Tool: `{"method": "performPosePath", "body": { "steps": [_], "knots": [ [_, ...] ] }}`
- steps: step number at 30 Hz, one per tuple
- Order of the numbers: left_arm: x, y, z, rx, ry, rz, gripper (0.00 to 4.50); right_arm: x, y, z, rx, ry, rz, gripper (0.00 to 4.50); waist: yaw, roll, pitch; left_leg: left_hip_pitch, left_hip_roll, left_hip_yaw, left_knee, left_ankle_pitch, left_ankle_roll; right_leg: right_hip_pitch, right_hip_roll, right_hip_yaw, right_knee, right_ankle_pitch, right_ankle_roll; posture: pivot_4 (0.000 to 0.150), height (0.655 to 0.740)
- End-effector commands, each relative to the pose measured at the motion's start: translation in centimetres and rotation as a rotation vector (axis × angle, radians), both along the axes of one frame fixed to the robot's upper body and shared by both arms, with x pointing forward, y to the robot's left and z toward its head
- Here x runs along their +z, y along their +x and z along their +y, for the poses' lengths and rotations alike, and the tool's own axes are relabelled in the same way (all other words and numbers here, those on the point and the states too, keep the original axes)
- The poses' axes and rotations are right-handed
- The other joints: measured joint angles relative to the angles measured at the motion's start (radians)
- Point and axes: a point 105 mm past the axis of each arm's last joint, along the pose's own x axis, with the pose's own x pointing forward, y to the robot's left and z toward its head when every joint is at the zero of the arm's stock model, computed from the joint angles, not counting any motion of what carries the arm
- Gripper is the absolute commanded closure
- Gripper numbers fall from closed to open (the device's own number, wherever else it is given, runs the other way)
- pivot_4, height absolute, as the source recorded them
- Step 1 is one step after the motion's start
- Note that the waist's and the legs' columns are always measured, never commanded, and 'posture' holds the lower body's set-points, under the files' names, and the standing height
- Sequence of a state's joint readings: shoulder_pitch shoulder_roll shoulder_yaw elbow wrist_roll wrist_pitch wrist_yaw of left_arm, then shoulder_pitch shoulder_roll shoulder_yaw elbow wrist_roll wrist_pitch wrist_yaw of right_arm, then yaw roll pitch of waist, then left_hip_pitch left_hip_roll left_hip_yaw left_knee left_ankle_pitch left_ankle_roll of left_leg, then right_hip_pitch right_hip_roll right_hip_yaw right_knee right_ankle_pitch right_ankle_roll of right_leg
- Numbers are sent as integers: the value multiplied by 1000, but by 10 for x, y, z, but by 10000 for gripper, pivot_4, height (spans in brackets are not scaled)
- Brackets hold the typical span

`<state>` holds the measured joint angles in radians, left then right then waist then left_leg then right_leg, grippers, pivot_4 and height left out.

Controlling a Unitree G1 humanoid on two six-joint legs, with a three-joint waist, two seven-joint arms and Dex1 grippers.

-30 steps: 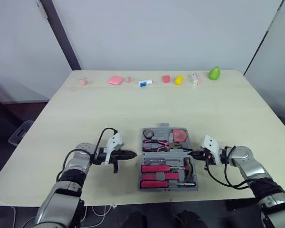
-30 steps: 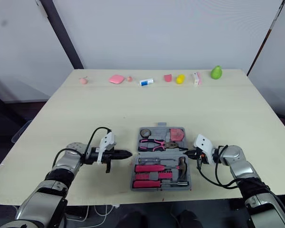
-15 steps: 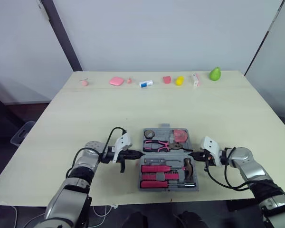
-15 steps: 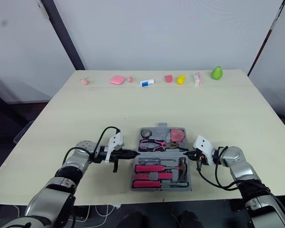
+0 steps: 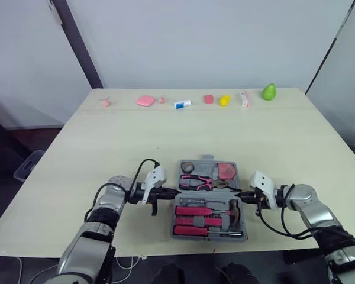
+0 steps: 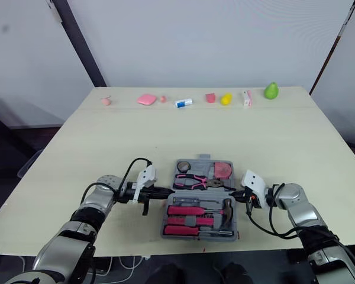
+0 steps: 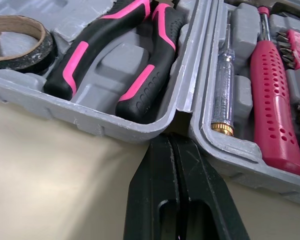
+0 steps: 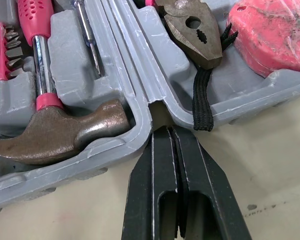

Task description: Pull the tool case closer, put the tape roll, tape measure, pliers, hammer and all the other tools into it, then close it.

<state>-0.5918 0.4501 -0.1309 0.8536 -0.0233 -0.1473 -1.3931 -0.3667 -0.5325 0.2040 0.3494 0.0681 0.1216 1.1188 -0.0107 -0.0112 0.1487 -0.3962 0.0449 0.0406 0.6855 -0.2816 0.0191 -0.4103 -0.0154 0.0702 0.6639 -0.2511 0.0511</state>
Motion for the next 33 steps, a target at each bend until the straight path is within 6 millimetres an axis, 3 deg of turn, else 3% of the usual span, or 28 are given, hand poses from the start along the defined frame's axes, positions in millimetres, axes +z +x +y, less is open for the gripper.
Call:
{"method": "performPosePath", "body": {
  "steps": [1, 9, 19, 26, 31, 33],
  "knots": [
    [-22, -28, -14, -125, 29, 118, 44791, 12, -8, 17, 80, 54, -17, 45000, -1, 0, 0, 0, 0, 0, 0, 0, 0, 0, 0, 0, 0, 0, 0, 1500, 7400],
    [-21, -40, -9, -140, 35, 153, 44791, 9, -18, 17, 94, 58, 28, 45000, -4, 0, 0, 0, 0, 0, -1, -1, 1, 0, 0, 0, -1, -1, 0, 1500, 7400],
    [-22, -36, -2, -98, 54, 138, 44791, 10, -13, 16, 70, 50, 5, 45000, -6, 0, 0, 0, 0, 0, -1, -1, 1, 0, 0, 0, 0, 0, 0, 1500, 7400],
    [-15, -30, 11, -51, 50, 85, 44791, 10, -10, -3, 13, 19, -1, 45000, -5, 0, 0, 0, 0, 0, -1, -1, 1, 0, 0, 0, 0, 0, 0, 1500, 7400],
    [11, -21, 22, -9, -31, -69, 44791, 22, -5, -31, -60, 26, -9, 45000, -5, 0, 0, 0, 0, 0, -1, -1, 1, -1, 0, 0, 0, 0, 0, 1500, 7400],
    [24, -23, 25, -24, -69, -140, 45000, 31, -3, -39, -85, 39, -16, 37407, -5, -1, 1, 0, 0, 0, -1, -1, 1, -1, 0, 0, 0, 0, 0, 1500, 7400]
  ]
}}
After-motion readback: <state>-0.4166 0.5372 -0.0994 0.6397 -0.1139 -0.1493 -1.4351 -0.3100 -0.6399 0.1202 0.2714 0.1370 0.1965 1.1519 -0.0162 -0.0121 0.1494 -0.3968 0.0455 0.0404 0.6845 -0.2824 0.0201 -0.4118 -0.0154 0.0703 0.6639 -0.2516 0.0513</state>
